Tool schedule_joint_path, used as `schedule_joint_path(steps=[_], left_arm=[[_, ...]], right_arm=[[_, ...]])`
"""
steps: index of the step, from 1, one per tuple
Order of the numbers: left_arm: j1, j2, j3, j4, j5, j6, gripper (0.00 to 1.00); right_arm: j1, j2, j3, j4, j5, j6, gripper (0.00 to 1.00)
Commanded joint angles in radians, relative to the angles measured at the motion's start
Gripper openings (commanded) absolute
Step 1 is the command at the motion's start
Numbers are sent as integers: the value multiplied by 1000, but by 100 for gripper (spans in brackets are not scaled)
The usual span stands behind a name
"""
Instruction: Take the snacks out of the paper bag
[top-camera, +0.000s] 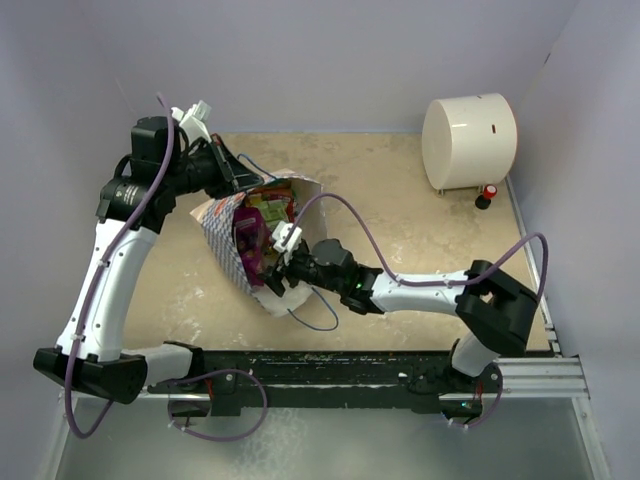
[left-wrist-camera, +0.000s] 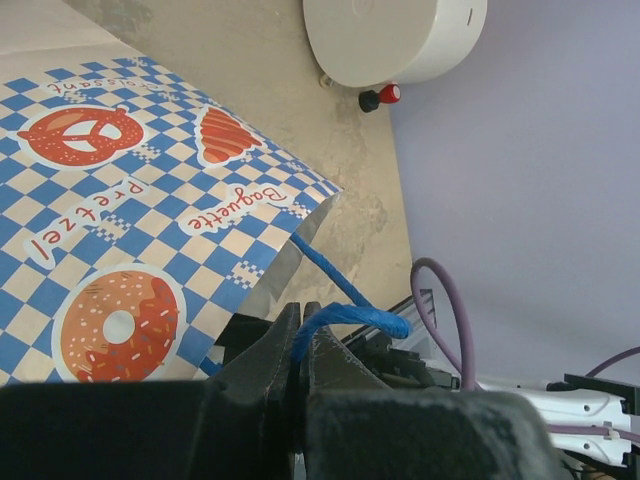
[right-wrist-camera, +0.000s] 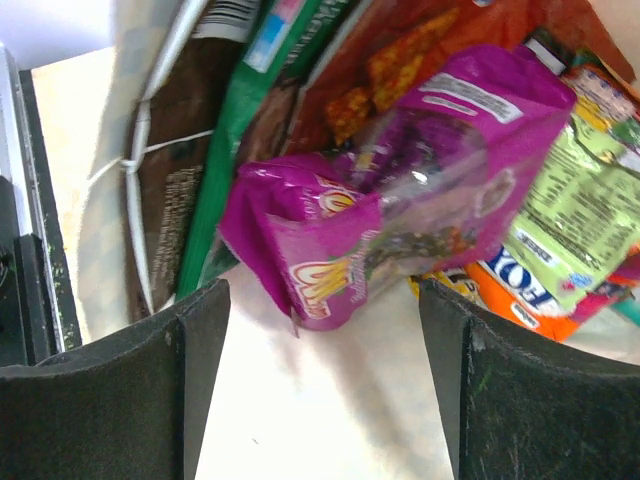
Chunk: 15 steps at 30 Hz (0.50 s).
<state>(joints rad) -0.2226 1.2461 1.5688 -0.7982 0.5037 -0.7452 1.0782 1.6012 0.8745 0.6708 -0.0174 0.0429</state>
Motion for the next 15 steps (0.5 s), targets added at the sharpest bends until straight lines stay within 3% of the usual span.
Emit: schedule_joint_path(steps=[1, 7, 15], left_arm=[[7, 13, 42, 7, 14, 29, 0], [13, 35, 74, -25, 27, 55, 0], [23, 40, 87, -55, 46, 61, 0]], right_arm=[[35, 28, -6, 165, -35, -107, 80], [60, 149, 61, 222, 19, -114, 92], [74, 289, 182, 269, 311, -49, 97]])
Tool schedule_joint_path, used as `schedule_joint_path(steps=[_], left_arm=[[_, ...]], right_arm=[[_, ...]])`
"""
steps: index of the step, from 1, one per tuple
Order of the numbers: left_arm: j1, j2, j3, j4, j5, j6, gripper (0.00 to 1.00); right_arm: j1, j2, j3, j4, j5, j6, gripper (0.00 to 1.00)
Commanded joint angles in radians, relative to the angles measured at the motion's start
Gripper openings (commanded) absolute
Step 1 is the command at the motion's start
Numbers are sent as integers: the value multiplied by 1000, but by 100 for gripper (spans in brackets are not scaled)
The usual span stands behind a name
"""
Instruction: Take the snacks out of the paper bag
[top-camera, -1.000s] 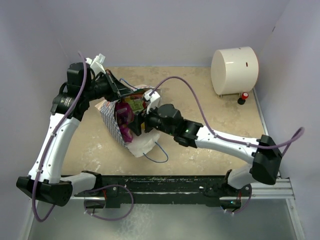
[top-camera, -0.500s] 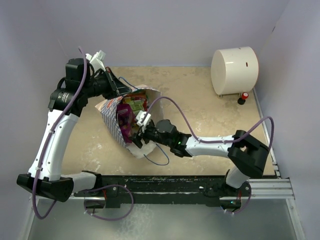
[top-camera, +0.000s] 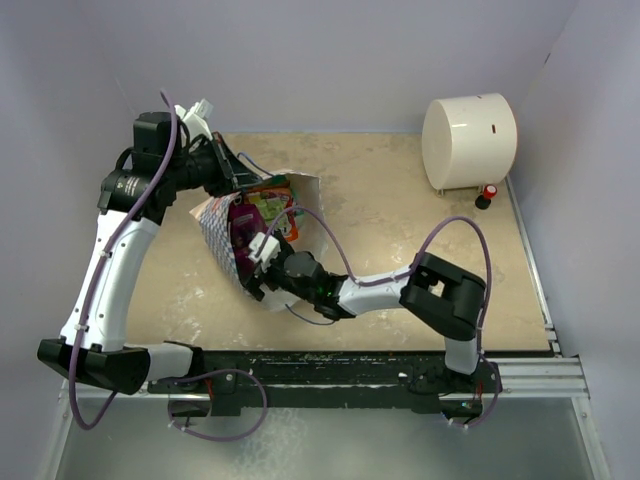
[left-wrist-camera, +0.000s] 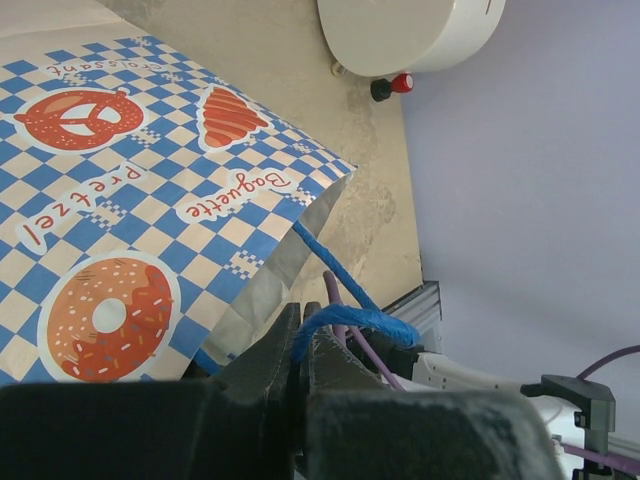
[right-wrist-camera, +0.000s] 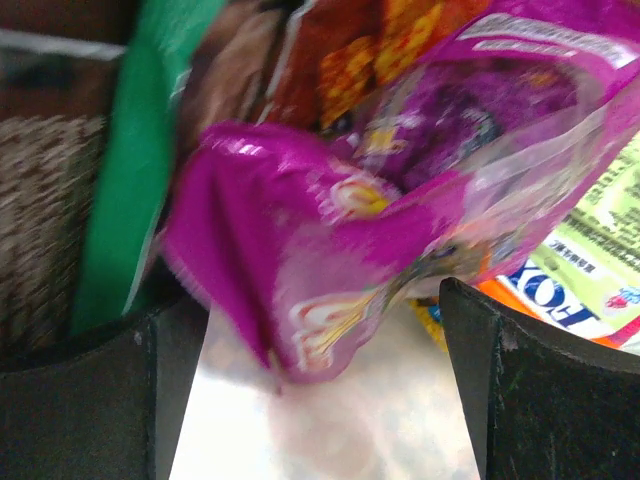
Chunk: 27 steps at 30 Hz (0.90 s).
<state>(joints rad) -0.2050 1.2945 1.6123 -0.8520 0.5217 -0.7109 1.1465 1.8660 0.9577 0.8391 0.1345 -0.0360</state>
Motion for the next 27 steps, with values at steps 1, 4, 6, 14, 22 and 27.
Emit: schedule_joint_path(steps=[1, 4, 6, 14, 22, 27], left_arm=[[7, -10, 42, -3, 30, 27, 0], [7, -17, 32, -3, 35, 22, 0], [8, -22, 26, 1, 35, 17, 0], [9, -45, 0, 17, 14, 6, 0], [19, -61, -24, 44, -2, 7, 0], [27, -71, -40, 67, -11, 5, 0]], right_arm=[[4, 38, 108, 102, 165, 40, 97], [4, 69, 142, 105, 216, 58, 94], [3, 78, 164, 89, 249, 67, 90], [1, 51, 180, 17, 212, 119, 36], [0, -45, 196, -85, 201, 134, 16], [0, -143, 204, -171, 147, 129, 3]])
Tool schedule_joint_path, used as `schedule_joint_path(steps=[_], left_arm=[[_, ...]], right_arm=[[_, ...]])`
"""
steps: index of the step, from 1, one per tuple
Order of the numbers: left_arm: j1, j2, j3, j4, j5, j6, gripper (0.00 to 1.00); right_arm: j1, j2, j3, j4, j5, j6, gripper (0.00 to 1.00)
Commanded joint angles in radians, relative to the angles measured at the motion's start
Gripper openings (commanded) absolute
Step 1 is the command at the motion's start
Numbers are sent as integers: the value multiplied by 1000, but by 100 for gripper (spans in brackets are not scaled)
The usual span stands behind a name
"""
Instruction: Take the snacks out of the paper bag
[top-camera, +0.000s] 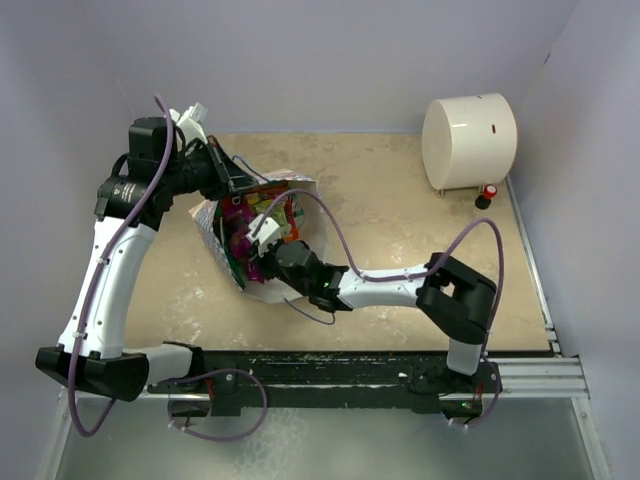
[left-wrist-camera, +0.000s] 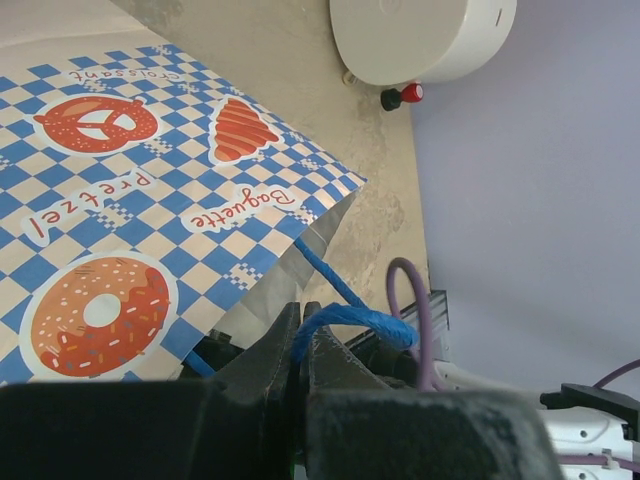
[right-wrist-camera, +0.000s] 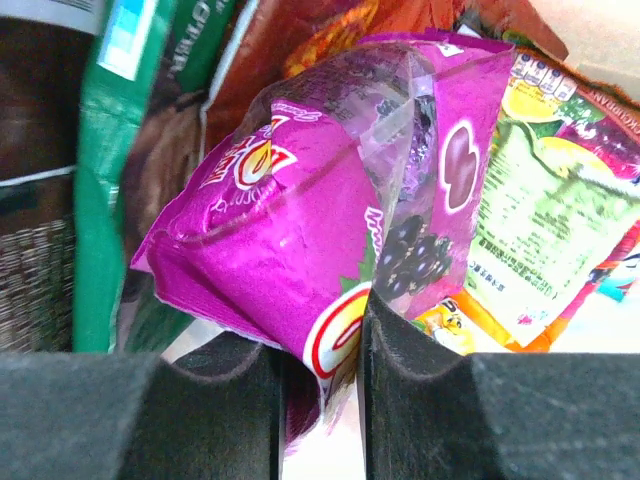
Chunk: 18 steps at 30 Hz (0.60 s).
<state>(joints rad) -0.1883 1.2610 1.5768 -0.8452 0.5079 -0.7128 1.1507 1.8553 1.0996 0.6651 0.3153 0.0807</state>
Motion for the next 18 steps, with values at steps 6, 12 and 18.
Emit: schedule_joint_path(steps=[6, 12, 18], left_arm=[[12, -32, 7, 61, -21, 44, 0], [12, -30, 9, 67, -32, 66, 0], [12, -23, 6, 75, -28, 69, 0]], right_arm=[[-5, -273, 43, -114, -95, 4, 0], [-6, -455, -11, -237, -97, 1, 0], [-6, -588, -5, -362, -67, -16, 0]])
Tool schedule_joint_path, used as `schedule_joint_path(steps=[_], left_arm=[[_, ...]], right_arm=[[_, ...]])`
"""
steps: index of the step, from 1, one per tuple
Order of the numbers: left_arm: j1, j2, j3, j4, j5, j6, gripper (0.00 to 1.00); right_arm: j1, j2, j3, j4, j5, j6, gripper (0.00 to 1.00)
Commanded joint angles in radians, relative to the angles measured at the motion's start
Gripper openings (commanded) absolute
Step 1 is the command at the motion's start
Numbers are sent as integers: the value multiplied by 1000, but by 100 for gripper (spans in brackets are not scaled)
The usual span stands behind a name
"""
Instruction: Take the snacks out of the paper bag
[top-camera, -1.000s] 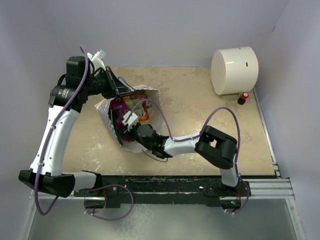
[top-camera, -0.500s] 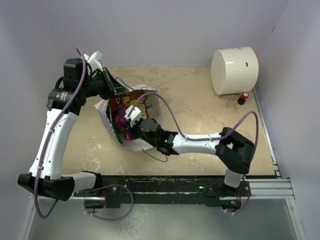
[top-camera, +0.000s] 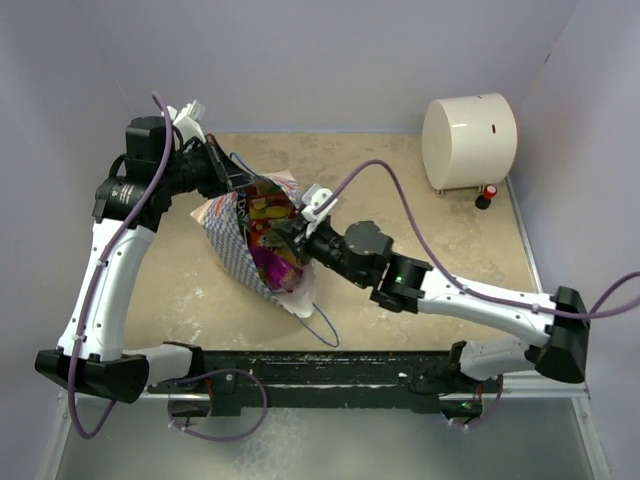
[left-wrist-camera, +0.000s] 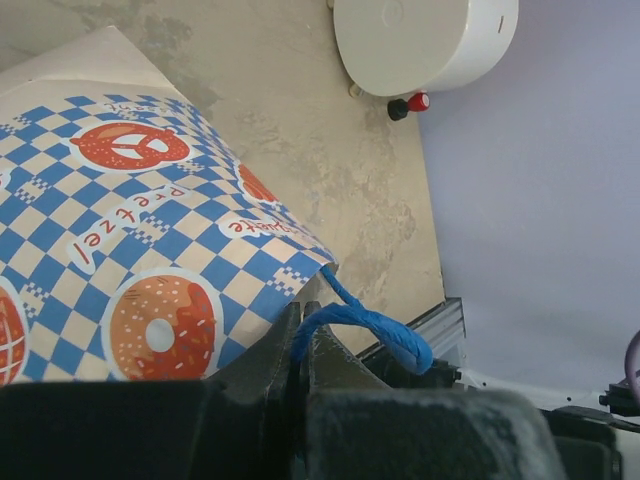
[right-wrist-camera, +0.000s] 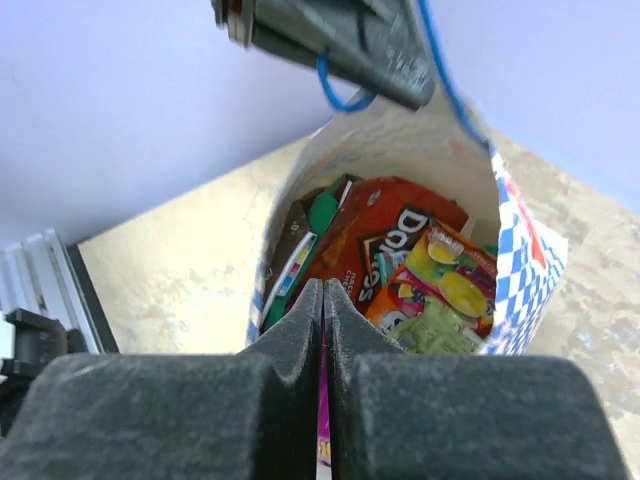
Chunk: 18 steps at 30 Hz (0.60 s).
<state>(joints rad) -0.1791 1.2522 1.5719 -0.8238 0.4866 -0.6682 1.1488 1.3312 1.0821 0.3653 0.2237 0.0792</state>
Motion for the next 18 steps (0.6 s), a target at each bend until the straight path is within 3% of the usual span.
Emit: schedule_joint_path(steps=[1, 6, 13, 18], left_arm=[[3, -13, 10, 60, 1, 23, 0], [3, -9, -18, 97, 24, 6, 0], [3, 1, -23, 103, 36, -7, 0], [3, 5, -23, 81, 38, -13, 0]], right_arm=[[-4, -65, 18, -78, 30, -21, 0], [-4, -18, 47, -135, -60, -66, 3], [-4, 81, 17, -147, -116, -34, 41], [-4, 170, 31, -104, -25, -34, 66]])
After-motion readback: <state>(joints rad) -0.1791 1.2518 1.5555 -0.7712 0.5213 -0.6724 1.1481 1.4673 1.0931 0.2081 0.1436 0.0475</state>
